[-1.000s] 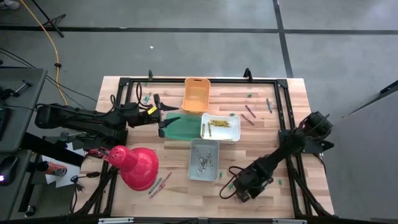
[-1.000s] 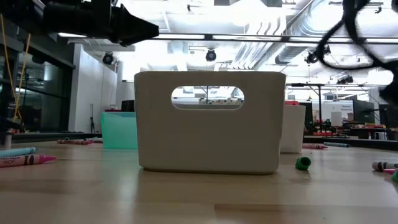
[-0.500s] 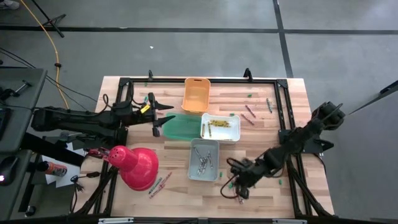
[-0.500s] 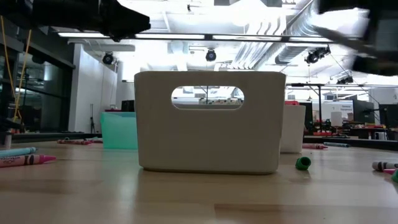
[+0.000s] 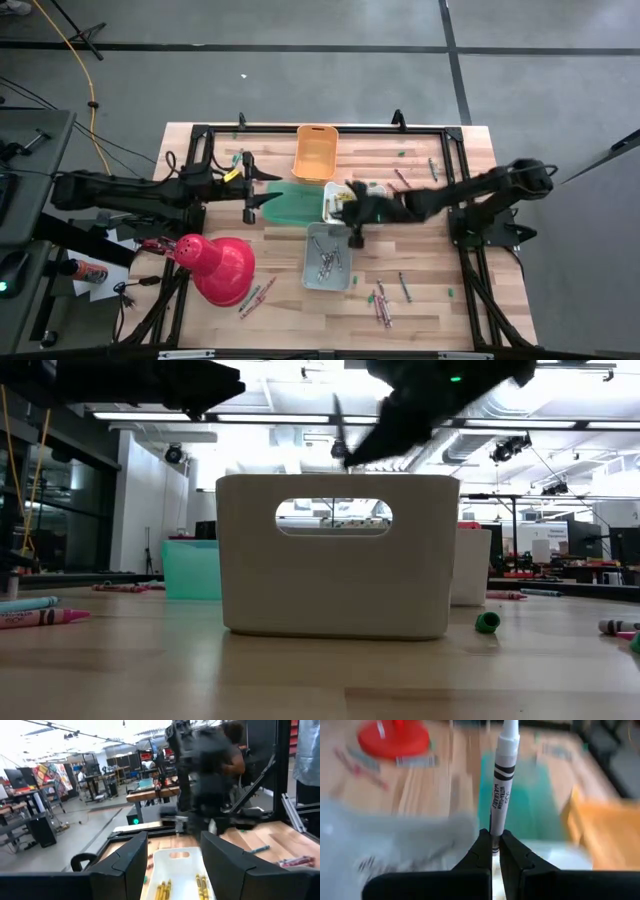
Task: Sort crayons
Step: Put the white crayon into the gray bin
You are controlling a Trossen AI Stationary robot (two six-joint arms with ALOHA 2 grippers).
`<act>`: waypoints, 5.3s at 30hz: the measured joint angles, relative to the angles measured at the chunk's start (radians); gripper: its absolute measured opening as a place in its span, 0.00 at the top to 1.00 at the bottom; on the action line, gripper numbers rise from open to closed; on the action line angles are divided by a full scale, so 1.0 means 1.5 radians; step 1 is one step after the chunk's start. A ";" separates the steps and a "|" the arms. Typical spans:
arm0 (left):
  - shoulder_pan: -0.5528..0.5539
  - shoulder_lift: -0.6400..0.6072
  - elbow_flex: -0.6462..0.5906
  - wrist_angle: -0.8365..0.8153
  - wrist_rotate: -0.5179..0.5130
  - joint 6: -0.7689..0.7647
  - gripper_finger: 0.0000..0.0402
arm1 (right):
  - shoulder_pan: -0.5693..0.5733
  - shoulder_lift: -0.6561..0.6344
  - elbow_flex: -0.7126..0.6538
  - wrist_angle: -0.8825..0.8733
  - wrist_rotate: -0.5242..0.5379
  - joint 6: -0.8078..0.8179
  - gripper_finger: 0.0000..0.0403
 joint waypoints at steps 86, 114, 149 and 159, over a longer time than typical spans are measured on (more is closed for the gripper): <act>-0.001 0.137 0.000 0.150 0.000 0.048 0.58 | 0.055 -0.050 -0.104 0.243 -0.115 -0.081 0.61; 0.001 0.111 0.139 -0.396 -0.055 -0.074 0.58 | 0.018 -0.084 -0.104 0.098 0.324 -0.016 0.61; 0.000 0.111 0.139 -0.396 -0.057 -0.062 0.58 | 0.245 0.084 -0.013 -0.343 -0.238 1.049 0.61; 0.000 0.111 0.139 -0.394 -0.057 -0.054 0.58 | 0.239 0.177 0.063 -0.449 -0.231 1.000 0.61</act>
